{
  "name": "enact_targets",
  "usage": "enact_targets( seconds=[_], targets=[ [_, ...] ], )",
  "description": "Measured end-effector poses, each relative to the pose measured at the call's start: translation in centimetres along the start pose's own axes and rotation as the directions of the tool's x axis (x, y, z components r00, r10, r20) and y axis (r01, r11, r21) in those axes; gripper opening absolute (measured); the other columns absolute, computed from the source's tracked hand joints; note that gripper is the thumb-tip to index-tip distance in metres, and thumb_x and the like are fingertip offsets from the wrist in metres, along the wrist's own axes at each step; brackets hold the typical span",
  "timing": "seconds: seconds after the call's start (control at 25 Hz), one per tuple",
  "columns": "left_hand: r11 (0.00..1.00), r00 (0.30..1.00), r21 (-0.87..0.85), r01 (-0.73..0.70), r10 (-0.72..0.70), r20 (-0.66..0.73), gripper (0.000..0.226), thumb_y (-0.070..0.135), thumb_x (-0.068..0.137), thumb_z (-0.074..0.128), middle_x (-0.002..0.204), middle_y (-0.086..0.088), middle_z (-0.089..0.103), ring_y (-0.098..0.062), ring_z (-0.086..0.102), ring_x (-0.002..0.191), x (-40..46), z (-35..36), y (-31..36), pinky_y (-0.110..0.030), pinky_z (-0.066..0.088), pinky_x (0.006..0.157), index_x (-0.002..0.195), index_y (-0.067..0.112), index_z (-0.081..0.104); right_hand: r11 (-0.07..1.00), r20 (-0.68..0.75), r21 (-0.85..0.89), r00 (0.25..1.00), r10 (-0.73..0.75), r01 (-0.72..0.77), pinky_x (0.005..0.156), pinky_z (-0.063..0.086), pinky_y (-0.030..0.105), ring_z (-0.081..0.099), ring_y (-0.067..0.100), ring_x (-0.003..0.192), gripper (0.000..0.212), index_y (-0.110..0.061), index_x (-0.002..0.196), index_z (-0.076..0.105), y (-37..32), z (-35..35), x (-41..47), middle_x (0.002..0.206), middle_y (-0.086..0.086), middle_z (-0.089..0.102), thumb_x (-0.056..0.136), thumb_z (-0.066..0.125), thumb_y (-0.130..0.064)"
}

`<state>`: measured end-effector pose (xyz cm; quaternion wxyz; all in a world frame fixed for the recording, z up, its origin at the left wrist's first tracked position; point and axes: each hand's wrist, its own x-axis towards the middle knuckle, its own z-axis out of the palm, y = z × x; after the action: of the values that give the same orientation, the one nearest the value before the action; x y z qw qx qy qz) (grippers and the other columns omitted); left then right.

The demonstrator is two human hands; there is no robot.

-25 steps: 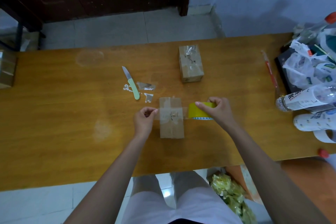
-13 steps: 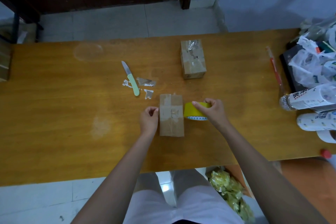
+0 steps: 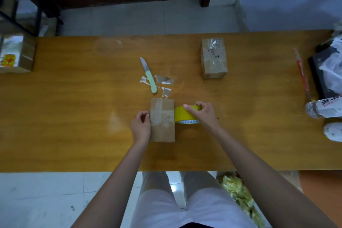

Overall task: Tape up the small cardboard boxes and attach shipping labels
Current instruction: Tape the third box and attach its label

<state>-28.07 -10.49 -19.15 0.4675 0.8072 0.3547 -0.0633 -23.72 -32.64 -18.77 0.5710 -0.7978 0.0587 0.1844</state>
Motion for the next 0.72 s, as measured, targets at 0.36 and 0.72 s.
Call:
enact_targets(
  seconds=[0.36,0.72],
  targets=[
    [0.998,0.996,-0.003,-0.068,0.068,0.06,0.027,0.017,0.096,0.051,0.11,-0.001,0.064,-0.019,0.06,0.103,-1.8,-1.0,1.2,-0.029,0.05,0.076,0.119,0.01,0.062,1.0,-0.026,-0.009,0.999,-0.03,0.03,0.051,0.038,0.028,0.052,0.011,0.054,0.039,-0.02,0.06,0.053,-1.0,0.5,0.5,0.057,-0.006,0.052,0.084,0.071,-0.044],
    [0.573,0.723,0.476,-0.667,0.652,0.229,0.026,0.01,0.097,0.043,0.118,-0.012,0.06,-0.028,0.053,0.111,1.3,3.1,6.8,-0.038,0.04,0.098,0.116,0.004,0.059,0.956,-0.012,-0.271,0.993,-0.12,0.112,0.056,0.033,0.035,0.041,0.011,0.06,0.049,-0.026,0.063,0.041,-0.3,0.0,0.3,0.065,-0.007,0.04,0.08,0.05,-0.072]
  ],
)
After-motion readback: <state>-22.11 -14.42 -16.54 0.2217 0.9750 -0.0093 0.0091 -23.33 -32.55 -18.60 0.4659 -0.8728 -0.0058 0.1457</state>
